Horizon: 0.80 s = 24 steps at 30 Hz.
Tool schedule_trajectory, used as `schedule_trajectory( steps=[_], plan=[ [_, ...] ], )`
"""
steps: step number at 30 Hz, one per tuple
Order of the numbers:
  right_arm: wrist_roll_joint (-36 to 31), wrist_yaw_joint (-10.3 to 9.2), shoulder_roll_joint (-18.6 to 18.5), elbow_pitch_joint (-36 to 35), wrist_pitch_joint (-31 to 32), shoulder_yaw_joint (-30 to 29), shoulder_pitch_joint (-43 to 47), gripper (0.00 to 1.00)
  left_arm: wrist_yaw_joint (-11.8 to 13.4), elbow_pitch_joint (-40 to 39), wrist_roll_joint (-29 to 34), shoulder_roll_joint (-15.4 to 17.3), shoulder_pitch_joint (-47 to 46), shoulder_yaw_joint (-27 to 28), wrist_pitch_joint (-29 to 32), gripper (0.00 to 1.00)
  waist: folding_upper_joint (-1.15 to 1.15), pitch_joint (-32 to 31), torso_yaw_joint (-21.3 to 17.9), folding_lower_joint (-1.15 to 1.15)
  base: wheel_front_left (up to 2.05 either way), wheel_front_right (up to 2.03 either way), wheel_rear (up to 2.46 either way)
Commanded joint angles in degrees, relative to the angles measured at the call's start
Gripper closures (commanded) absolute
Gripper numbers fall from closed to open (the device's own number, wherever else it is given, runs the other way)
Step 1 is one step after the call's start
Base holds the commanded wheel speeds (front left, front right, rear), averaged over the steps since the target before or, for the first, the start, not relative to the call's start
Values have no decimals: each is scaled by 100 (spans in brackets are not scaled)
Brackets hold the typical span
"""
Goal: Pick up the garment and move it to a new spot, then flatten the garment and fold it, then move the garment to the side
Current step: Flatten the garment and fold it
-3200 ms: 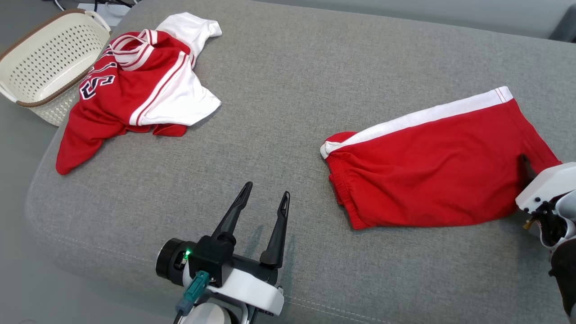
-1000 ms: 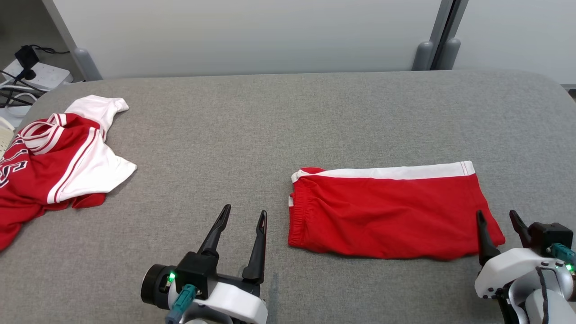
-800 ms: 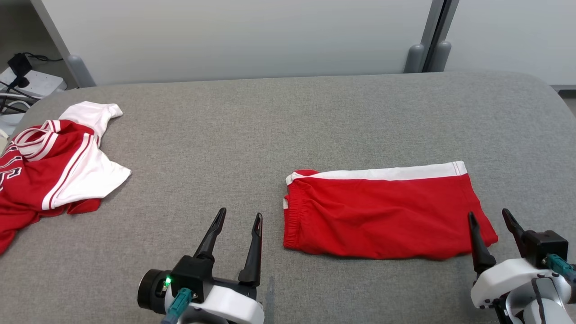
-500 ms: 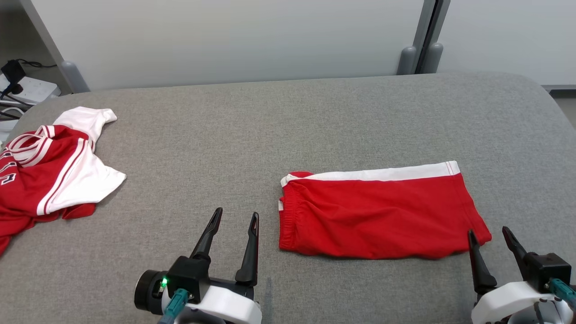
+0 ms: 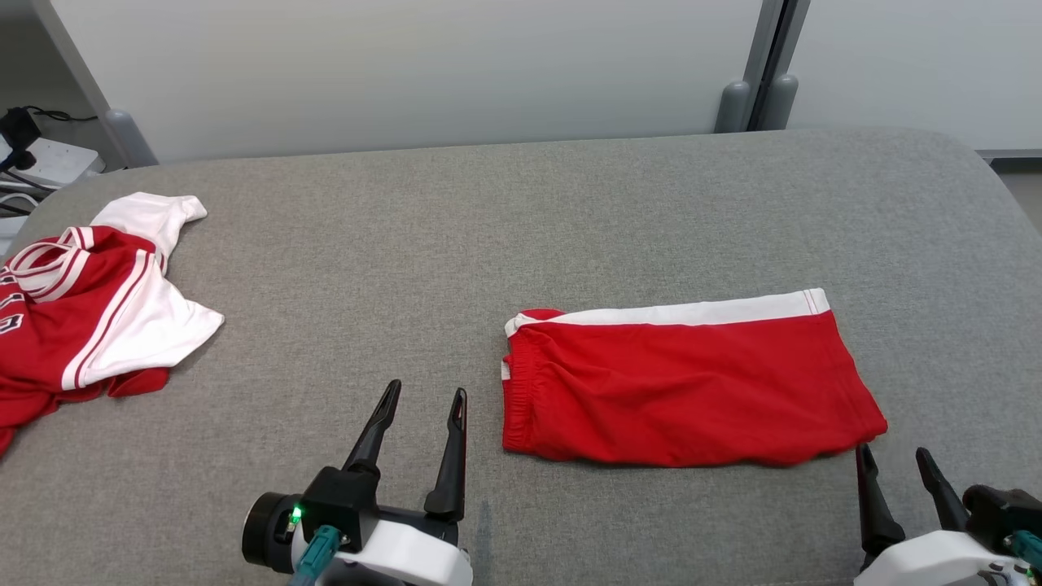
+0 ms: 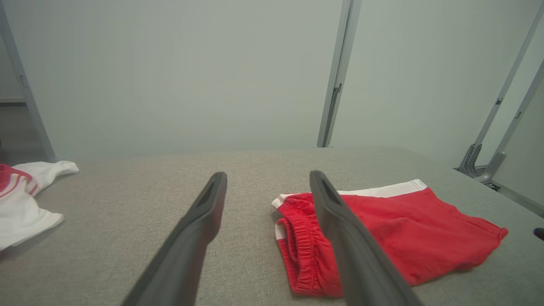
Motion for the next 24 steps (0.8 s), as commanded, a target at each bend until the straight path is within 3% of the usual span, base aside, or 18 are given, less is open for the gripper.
schedule_trajectory(
  steps=[1,9,24],
  plan=[
    [338,-1,-22,157,-78,82,-265,0,37,-143,102,11,-127,175,-34,0,0,25,1,0,0,0,0],
    [2115,-1,56,1237,-78,-39,-936,0,21,-119,138,11,-217,79,-34,0,0,129,102,0,0,0,0],
    [3166,-1,-114,2657,-78,100,-1815,0,-10,-69,199,11,-361,-7,-34,0,0,334,305,0,0,0,0]
  ],
)
